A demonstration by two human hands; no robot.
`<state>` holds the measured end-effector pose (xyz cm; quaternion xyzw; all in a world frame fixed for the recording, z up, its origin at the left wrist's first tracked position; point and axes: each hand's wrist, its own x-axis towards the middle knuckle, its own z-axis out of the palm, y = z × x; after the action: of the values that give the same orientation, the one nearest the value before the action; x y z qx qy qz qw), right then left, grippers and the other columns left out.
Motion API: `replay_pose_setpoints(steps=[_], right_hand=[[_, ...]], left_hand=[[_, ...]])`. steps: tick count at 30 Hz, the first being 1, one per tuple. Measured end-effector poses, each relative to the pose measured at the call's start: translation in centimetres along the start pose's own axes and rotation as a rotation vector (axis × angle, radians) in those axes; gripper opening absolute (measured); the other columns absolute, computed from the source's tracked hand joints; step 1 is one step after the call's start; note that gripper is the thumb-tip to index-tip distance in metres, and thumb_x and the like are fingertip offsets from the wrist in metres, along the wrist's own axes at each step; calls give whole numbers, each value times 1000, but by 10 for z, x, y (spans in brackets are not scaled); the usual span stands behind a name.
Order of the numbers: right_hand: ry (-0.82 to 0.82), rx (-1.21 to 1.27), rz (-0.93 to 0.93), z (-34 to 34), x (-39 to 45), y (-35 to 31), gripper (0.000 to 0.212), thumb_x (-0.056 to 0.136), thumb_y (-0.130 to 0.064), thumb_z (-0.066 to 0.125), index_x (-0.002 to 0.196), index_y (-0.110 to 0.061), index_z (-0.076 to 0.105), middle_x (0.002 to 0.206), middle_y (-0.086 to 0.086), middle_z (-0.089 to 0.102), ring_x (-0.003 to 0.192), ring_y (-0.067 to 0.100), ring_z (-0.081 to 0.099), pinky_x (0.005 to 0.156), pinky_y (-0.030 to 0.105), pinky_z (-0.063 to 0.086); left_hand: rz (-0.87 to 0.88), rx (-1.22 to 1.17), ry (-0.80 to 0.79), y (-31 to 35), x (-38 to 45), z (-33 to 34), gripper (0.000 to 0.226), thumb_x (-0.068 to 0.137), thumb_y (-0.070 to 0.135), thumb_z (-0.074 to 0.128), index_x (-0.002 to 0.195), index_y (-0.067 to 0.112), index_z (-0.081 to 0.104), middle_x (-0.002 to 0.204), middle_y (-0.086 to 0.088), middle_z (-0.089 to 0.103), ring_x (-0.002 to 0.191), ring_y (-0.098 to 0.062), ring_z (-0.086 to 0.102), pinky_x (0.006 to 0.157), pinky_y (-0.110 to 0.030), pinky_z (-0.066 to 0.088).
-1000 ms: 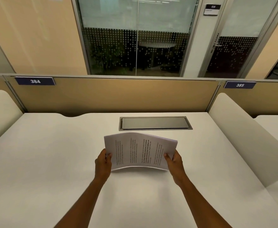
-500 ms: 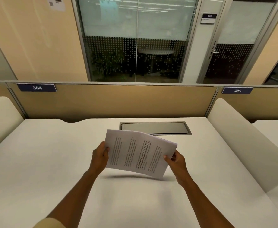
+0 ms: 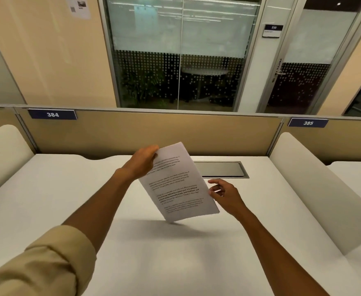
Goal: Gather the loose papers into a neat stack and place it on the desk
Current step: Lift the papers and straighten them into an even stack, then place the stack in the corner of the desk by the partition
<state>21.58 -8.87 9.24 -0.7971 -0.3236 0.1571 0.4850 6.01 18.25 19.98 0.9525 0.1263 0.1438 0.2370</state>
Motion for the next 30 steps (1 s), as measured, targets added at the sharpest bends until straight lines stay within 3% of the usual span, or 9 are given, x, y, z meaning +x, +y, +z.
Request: replay_pose_setpoints(steps=[4, 10, 15, 19, 23, 26, 28, 30], right_hand=[[-85, -54, -32, 18, -2, -7, 22, 96, -31, 55, 118, -31, 53, 101, -10, 65, 84, 8, 66, 58, 11, 51], [79, 35, 30, 29, -11, -2, 14, 100, -27, 47, 109, -22, 57, 101, 0, 68, 84, 13, 67, 65, 19, 54], [119, 97, 86, 20, -20, 2, 18, 100, -23, 47, 113, -15, 57, 104, 3, 68, 85, 16, 67, 65, 20, 53], [135, 183, 143, 11, -30, 7, 22, 100, -27, 49, 115, -13, 57, 104, 4, 69, 84, 20, 69, 62, 23, 52], [154, 335, 179, 10, -38, 11, 20, 99, -29, 51, 113, -17, 59, 102, 3, 72, 83, 21, 71, 62, 26, 56], [170, 424, 204, 14, -41, 12, 18, 98, -27, 53, 112, -18, 61, 102, 2, 73, 85, 23, 72, 65, 30, 59], [178, 439, 220, 17, -42, 12, 17, 98, -25, 53, 110, -18, 62, 101, 2, 74, 84, 22, 72, 64, 30, 59], [180, 426, 241, 20, -43, 13, 14, 98, -24, 53, 107, -17, 62, 100, 3, 74, 82, 21, 72, 62, 28, 58]], left_hand=[[16, 67, -71, 20, 11, 3, 13, 98, 6, 40, 96, 1, 52, 108, -15, 61, 96, -33, 60, 82, -49, 56], [17, 54, -70, 29, 19, 12, 14, 100, 9, 42, 97, 2, 54, 109, -16, 63, 94, -34, 60, 82, -52, 53], [-111, -139, 136, 16, 15, 21, 17, 91, 26, 64, 97, 9, 63, 98, -7, 68, 87, -25, 64, 73, -43, 58], [-319, -405, 289, -1, -1, 35, 33, 79, 23, 80, 102, 7, 63, 93, -7, 68, 82, -23, 64, 74, -39, 55], [-480, -900, 100, -11, -31, 62, 29, 82, 9, 75, 107, 5, 61, 90, -15, 73, 79, -24, 70, 84, -44, 50], [-492, -957, -56, -7, -53, 90, 24, 88, 7, 68, 110, -2, 64, 102, -16, 72, 91, -27, 70, 84, -41, 57], [-508, -977, -52, -2, -64, 108, 23, 90, 6, 65, 109, -7, 66, 103, -17, 72, 93, -29, 70, 74, -35, 60], [-560, -989, 15, 1, -72, 122, 22, 90, 4, 64, 107, -10, 66, 102, -20, 72, 95, -35, 69, 74, -39, 60]])
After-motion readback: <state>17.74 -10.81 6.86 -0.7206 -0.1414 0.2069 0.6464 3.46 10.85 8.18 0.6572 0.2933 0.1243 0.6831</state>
